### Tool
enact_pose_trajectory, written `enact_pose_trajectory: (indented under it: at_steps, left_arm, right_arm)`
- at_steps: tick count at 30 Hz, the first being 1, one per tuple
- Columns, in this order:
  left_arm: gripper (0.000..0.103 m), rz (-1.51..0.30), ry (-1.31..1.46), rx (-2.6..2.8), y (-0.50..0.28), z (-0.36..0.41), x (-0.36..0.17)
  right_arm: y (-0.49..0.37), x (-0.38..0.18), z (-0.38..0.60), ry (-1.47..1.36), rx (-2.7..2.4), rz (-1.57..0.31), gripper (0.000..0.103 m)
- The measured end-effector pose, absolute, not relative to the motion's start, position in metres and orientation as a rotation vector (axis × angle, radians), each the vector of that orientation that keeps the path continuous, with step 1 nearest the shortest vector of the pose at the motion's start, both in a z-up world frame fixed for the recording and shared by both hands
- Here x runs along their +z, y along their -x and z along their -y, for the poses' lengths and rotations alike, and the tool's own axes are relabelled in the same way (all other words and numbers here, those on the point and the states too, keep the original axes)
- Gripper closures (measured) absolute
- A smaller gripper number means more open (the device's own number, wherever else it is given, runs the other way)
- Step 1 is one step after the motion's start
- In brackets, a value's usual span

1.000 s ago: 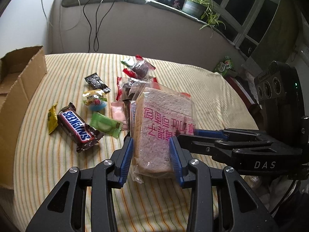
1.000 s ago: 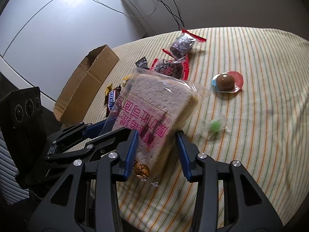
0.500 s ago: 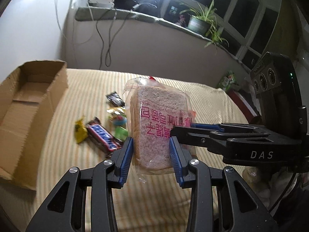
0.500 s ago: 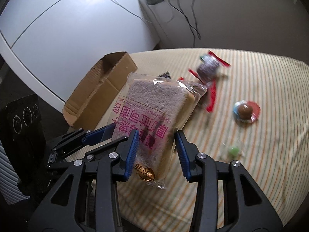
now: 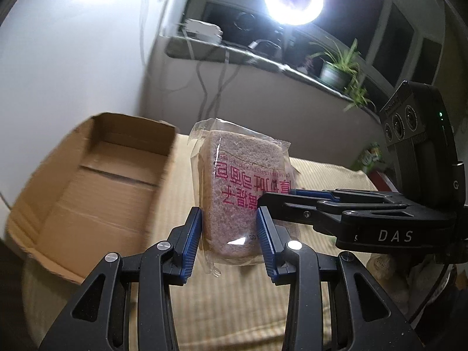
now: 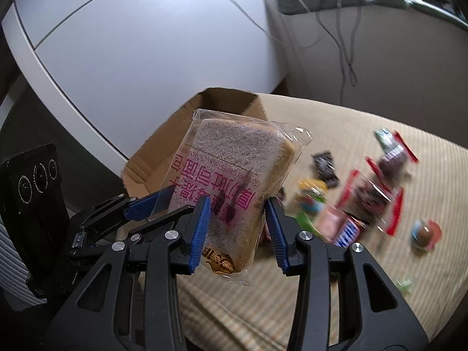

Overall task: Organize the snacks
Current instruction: 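Carry the bread loaf with the left tool into the cardboard box and release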

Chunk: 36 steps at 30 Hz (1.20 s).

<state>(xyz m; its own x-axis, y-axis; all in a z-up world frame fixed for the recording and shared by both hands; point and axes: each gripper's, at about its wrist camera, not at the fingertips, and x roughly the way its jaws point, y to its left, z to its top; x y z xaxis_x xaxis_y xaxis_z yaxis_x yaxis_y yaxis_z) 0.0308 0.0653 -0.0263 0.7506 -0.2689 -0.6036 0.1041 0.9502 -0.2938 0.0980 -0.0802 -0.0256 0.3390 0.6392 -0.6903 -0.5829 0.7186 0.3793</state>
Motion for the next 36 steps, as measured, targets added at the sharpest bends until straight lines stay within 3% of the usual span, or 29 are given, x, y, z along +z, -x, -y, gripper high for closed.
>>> enact_pose_trajectory:
  at_steps: [23,36]
  left_arm:
    - [0.068,-0.697,0.335,0.008,-0.033,-0.168,-0.04]
    - [0.068,-0.729,0.311,0.07,-0.035,-0.175,-0.045]
  right_arm:
    - [-0.128,-0.034,-0.05,0.047,0.951,-0.986,0.061]
    - [-0.128,-0.034,-0.048,0.095,0.908,-0.963,0.06]
